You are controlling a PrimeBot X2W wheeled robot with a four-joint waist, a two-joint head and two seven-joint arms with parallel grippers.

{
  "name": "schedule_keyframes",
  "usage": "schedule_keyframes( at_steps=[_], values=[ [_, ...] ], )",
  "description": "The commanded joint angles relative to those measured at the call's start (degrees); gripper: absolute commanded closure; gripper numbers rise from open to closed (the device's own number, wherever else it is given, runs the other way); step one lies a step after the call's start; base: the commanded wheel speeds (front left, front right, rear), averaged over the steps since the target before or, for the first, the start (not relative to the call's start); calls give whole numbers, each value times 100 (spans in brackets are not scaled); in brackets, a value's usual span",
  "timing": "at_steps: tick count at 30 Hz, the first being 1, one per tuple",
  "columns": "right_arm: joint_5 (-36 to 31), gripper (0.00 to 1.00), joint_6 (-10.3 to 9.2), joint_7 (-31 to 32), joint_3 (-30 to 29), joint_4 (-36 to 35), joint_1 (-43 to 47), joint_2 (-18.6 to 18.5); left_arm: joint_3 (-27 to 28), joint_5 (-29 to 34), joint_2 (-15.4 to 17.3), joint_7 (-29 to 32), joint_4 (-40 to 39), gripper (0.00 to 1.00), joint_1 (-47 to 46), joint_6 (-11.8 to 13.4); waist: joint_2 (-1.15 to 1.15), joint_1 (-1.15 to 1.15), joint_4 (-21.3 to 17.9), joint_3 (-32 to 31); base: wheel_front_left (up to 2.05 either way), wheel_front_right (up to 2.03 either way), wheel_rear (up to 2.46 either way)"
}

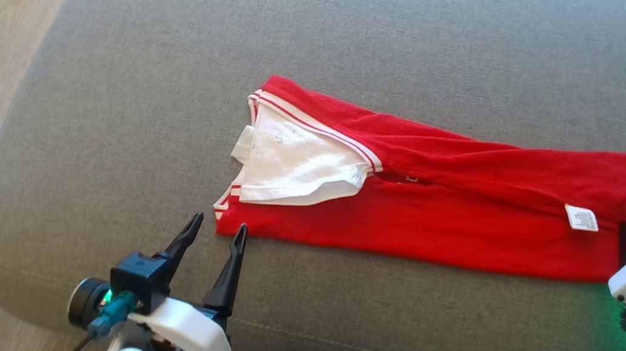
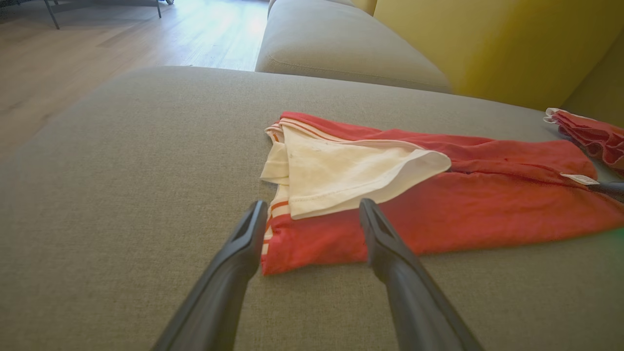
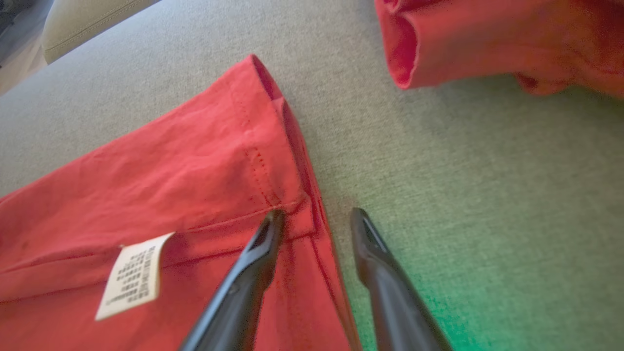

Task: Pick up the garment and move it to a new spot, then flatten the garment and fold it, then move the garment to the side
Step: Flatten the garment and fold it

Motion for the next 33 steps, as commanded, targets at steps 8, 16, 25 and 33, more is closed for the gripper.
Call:
schedule_keyframes(
  at_steps=[8, 16, 25, 33],
  values=[
    [-7, 100, -2, 112, 248, 38, -84, 86, 389, 147, -24, -71, -144, 0, 45, -104, 0, 0, -181, -32, 0, 0, 0],
    [201, 100, -2, -127, 675, -335, -233, -50, 512, 190, 54, -71, -86, 0, 123, -170, 0, 0, -375, -115, 0, 0, 0],
    [453, 100, -2, 303, 1194, -1577, -252, -498, 559, 217, 13, -71, -71, 0, 181, -229, 0, 0, -682, -200, 0, 0, 0],
    [638, 100, -2, 1126, 1419, -2881, -155, -724, 552, 230, 35, -71, -26, 0, 143, -274, 0, 0, -771, -226, 0, 0, 0]
  ],
)
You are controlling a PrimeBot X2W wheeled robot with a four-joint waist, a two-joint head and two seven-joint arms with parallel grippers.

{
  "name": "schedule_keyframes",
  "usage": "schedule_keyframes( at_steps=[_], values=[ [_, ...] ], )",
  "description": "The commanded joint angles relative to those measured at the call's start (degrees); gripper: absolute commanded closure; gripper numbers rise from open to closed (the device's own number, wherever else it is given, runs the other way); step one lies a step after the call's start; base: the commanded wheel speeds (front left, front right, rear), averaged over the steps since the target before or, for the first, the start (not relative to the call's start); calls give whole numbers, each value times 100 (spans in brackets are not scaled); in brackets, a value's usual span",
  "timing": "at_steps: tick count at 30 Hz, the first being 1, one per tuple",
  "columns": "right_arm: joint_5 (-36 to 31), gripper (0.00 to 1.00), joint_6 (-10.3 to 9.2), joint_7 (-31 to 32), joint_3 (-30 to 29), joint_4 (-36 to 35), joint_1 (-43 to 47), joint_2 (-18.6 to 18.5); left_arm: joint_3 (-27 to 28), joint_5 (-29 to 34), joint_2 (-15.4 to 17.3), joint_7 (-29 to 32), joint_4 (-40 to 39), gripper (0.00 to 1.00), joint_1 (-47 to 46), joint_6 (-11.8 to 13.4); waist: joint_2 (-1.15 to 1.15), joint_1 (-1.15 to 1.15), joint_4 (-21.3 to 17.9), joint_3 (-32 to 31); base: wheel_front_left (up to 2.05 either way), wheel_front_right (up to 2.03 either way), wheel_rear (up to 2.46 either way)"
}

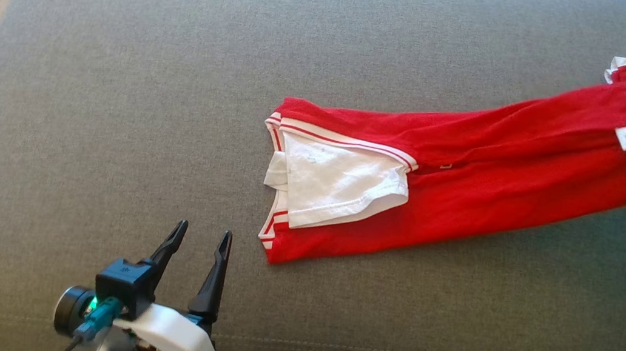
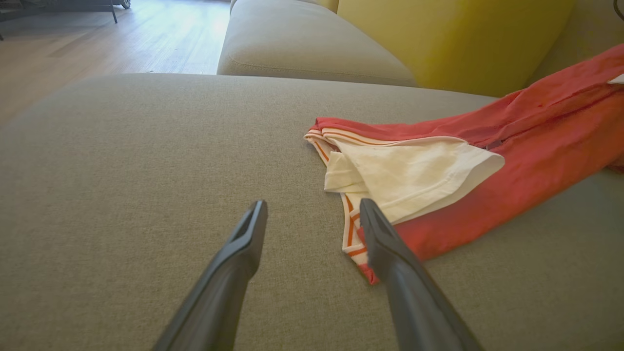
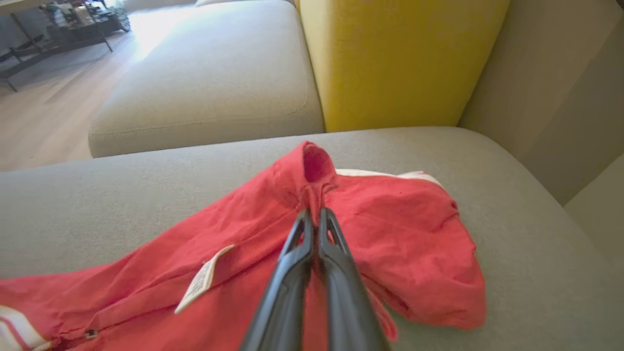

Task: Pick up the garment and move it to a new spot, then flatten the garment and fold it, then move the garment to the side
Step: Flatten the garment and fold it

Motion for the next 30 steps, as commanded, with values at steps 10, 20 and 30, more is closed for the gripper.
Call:
schedule_keyframes(
  at_steps=[10, 20, 30],
  values=[
    [461, 100, -2, 906, 919, -1647, 312, 302, 123, 24, 10, -66, -64, 0, -96, -41, 0, 0, 154, -71, 0, 0, 0],
    [761, 100, -2, 1281, 1803, -1844, 417, 896, 2, -12, -119, -68, 112, 0, -148, -152, 0, 0, 463, -233, 0, 0, 0],
    [970, 100, -2, 1034, 2502, -1240, 422, 1111, -63, -23, -159, -69, 188, 0, -101, -196, 0, 0, 982, -270, 0, 0, 0]
  ],
)
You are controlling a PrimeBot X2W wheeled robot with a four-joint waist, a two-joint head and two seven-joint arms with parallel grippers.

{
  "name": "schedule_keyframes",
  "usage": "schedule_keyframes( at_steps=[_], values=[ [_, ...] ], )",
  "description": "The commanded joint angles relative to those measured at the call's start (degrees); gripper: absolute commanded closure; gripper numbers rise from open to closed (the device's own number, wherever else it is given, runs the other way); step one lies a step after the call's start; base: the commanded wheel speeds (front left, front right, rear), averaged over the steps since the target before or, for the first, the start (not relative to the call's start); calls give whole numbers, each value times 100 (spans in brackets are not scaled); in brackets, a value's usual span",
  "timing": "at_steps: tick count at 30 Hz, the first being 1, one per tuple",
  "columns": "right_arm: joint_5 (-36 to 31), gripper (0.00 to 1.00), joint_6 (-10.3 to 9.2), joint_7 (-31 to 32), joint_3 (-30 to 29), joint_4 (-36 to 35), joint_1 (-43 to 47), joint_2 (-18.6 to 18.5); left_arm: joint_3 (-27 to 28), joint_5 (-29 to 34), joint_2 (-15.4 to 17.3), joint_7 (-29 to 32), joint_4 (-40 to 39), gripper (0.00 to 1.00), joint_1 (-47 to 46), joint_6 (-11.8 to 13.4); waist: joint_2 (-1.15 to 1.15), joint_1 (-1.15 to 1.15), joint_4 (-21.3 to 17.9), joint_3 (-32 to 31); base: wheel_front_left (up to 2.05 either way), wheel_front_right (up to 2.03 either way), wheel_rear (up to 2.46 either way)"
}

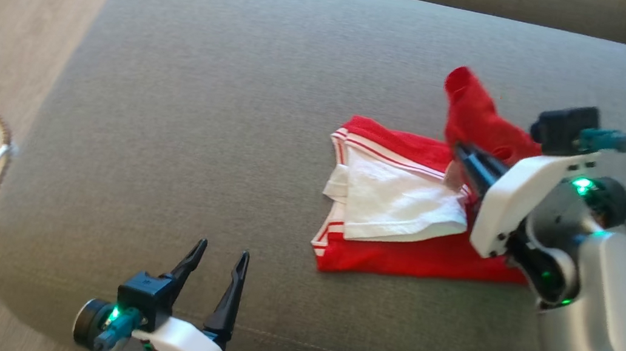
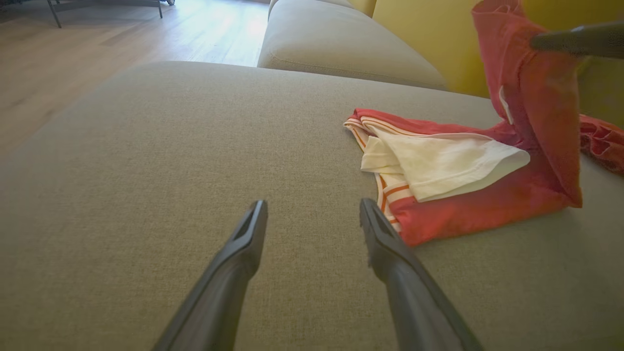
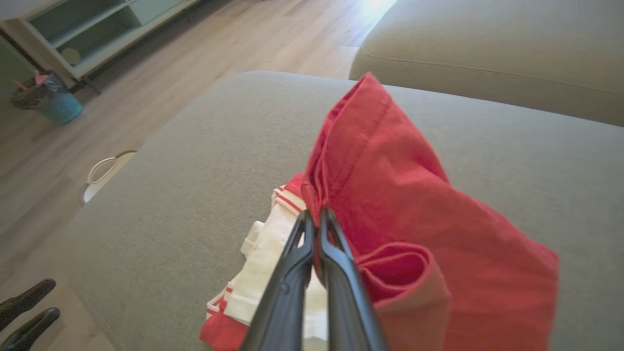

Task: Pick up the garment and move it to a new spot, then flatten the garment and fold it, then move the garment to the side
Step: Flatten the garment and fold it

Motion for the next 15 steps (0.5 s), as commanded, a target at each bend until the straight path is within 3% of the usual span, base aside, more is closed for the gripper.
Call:
schedule_keyframes(
  at_steps=[1, 15],
  values=[
    [99, 100, -2, -79, 180, -137, -164, 88, 145, -7, -7, -69, -150, 0, -96, -8, 0, 0, 124, 0, 0, 0, 0],
    [605, 100, -2, -862, 1005, 1270, -569, 93, 83, 4, -117, -70, -71, 0, -185, -62, 0, 0, 486, 186, 0, 0, 0]
  ],
)
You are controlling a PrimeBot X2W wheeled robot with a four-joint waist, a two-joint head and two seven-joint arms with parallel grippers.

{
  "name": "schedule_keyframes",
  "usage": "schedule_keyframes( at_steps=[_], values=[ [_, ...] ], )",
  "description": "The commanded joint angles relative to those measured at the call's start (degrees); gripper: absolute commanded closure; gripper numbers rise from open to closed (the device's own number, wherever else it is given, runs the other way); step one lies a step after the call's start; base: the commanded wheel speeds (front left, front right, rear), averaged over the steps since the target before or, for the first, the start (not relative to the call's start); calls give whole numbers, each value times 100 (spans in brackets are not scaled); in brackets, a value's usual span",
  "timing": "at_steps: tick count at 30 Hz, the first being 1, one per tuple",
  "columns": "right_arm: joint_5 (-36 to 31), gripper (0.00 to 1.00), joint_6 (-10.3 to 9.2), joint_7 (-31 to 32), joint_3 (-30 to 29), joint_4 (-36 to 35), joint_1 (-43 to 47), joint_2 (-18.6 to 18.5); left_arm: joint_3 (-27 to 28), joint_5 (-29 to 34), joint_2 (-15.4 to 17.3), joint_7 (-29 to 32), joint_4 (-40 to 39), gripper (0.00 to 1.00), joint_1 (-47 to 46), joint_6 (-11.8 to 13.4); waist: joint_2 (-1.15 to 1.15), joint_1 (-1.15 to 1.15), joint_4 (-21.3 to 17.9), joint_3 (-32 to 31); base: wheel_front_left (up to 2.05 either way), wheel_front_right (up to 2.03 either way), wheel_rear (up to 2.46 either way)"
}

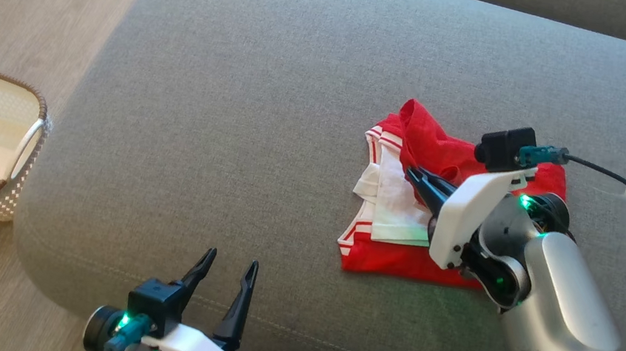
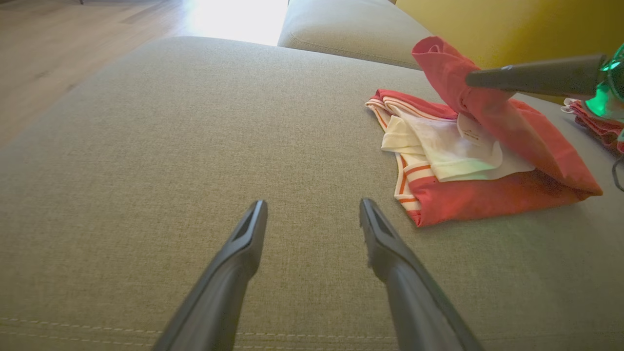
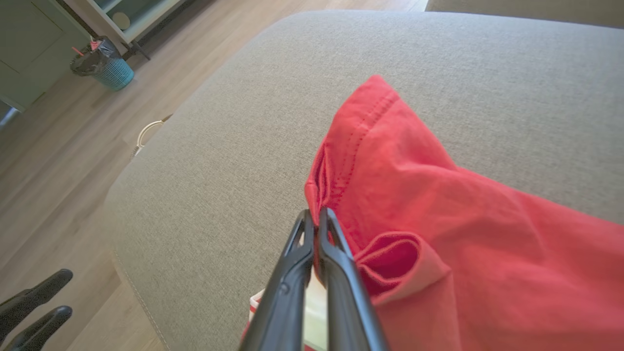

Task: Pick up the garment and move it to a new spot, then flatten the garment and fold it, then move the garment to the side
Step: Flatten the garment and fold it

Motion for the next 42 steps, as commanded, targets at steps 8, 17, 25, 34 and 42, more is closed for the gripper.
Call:
schedule_keyframes(
  at_steps=[8, 17, 25, 34, 42],
  values=[
    [748, 0, -2, -375, 545, 245, -489, 90, 215, 36, -66, -70, -104, 0, -257, -14, 0, 0, -101, 1, 0, 0, 0],
    [494, 0, -2, -625, 279, -358, -410, 64, 311, 59, -24, -71, -150, 0, -186, 23, 0, 0, -401, -115, 0, 0, 0],
    [-446, 0, -2, -978, -271, -1066, 70, -576, 418, 89, 16, -71, -270, 0, -138, 52, 0, 0, -591, -155, 0, 0, 0],
    [-818, 0, -2, -1775, -428, -711, 467, -766, 436, 130, 32, -71, -332, 0, -136, 42, 0, 0, -547, -184, 0, 0, 0],
    [-954, 0, -2, -3040, -668, -766, 974, -478, 1150, -77, -234, -71, -821, 0, 279, 99, 0, 0, -712, -488, 0, 0, 0]
  ],
)
